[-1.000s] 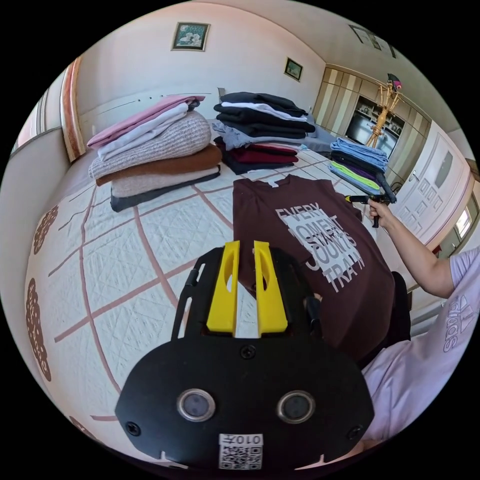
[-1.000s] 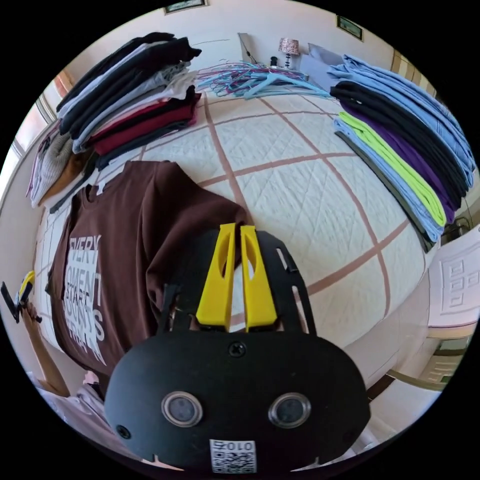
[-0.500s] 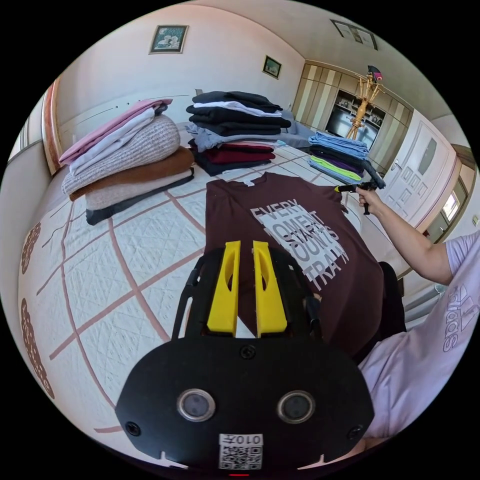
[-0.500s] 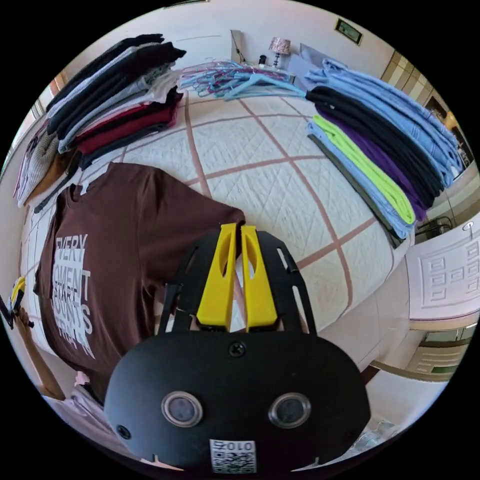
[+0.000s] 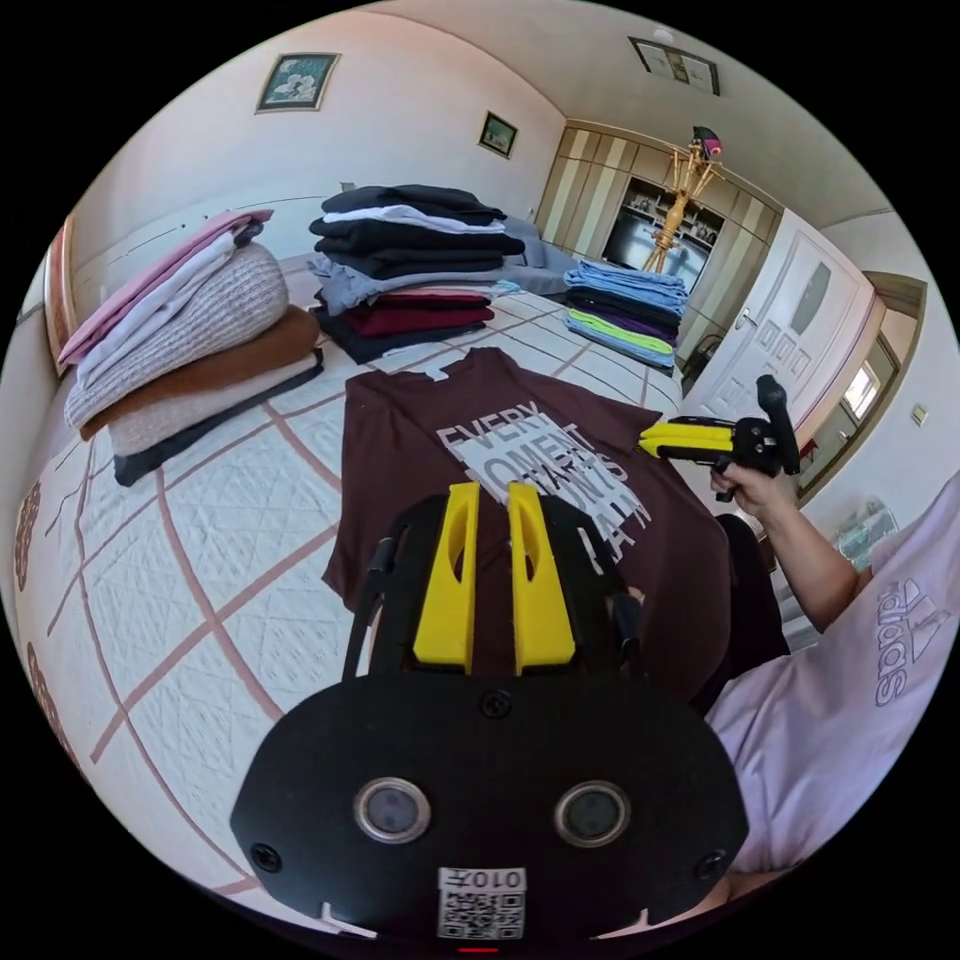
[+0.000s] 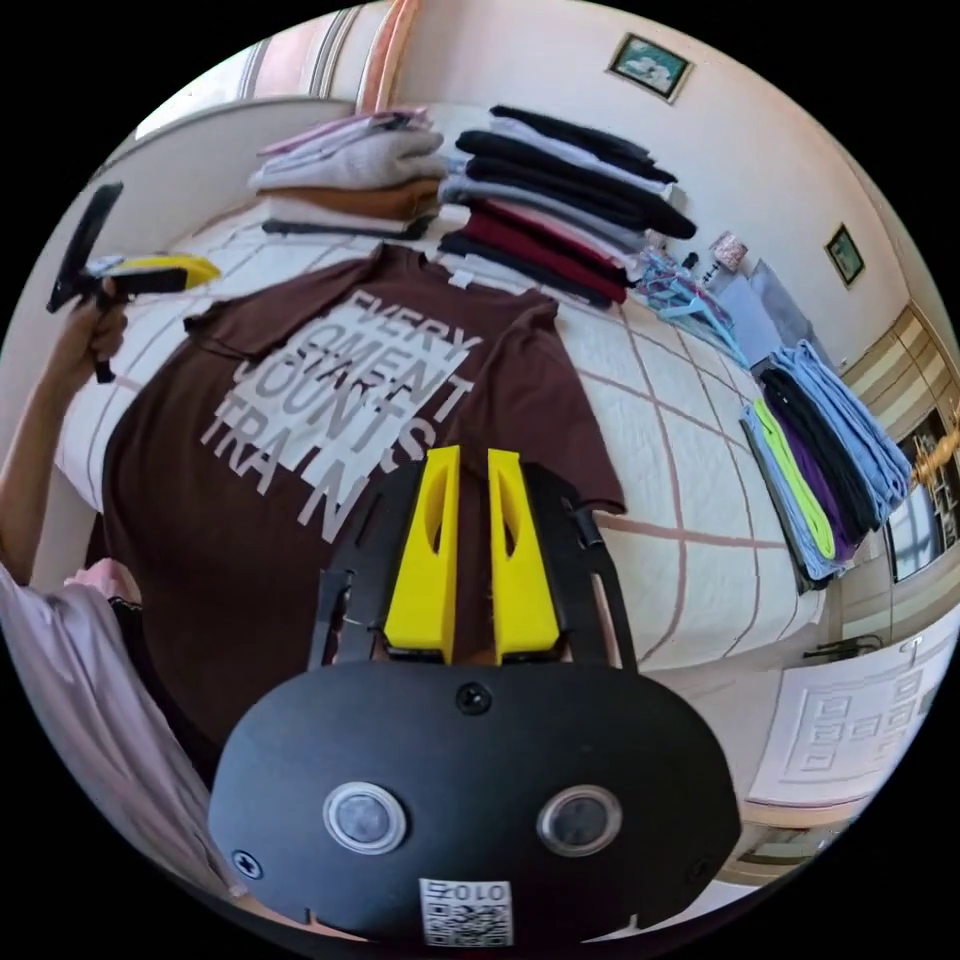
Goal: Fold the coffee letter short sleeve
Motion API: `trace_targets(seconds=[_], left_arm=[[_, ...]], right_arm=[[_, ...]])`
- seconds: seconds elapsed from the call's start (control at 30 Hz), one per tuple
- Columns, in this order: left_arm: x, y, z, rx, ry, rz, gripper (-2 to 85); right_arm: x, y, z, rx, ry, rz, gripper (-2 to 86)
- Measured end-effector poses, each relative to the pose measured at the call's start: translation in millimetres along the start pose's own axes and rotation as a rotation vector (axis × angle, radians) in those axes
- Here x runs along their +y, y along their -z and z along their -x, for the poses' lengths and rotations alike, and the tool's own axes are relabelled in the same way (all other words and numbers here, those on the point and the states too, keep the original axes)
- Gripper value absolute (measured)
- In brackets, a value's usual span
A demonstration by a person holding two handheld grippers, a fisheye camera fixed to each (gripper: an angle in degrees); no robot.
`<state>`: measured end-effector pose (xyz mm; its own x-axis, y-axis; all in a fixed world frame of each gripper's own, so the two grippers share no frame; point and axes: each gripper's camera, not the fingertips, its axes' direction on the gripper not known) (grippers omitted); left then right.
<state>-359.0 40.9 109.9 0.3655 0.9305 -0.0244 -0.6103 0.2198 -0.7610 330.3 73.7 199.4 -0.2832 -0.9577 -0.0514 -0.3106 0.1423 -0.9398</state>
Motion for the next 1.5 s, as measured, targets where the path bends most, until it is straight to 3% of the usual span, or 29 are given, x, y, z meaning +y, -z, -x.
trace_targets(seconds=[0.17,0.3,0.4,0.6,0.93,1.07,1.17,1.27,1.37,1.5], left_arm=[[-26,-34,-6,0.131,-0.003,0.002,8.8],[-89,-107,-58,0.184,-0.192,0.101,10.9],[-121,-177,-73,0.421,-0.095,0.240,11.8],[-131,-246,-73,0.488,0.105,0.268,10.1],[-146,-263,-60,0.523,0.119,0.261,0.7],[-161,-237,-34,0.609,0.123,0.209,0.3],[-166,-237,-11,0.561,0.104,0.292,0.5],[-161,-259,5,0.632,0.122,0.388,1.5],[-157,-268,-5,0.603,0.081,0.440,3.3],[-149,-236,-26,0.484,0.006,0.363,4.9]], right_arm=[[20,13,-57,0.055,-0.129,0.015,6.1],[31,4,-67,0.003,-0.154,0.017,7.2],[37,-1,-73,0.019,-0.205,0.030,7.4],[57,12,-74,0.065,-0.218,-0.017,7.2],[79,11,-92,0.016,-0.272,-0.059,7.4],[76,9,-95,-0.007,-0.236,-0.070,8.0],[72,-3,-96,-0.037,-0.208,-0.034,8.3],[67,-19,-98,-0.051,-0.220,0.009,8.4],[56,-19,-102,-0.070,-0.239,-0.004,8.5],[34,-6,-100,-0.040,-0.213,-0.059,8.2]])
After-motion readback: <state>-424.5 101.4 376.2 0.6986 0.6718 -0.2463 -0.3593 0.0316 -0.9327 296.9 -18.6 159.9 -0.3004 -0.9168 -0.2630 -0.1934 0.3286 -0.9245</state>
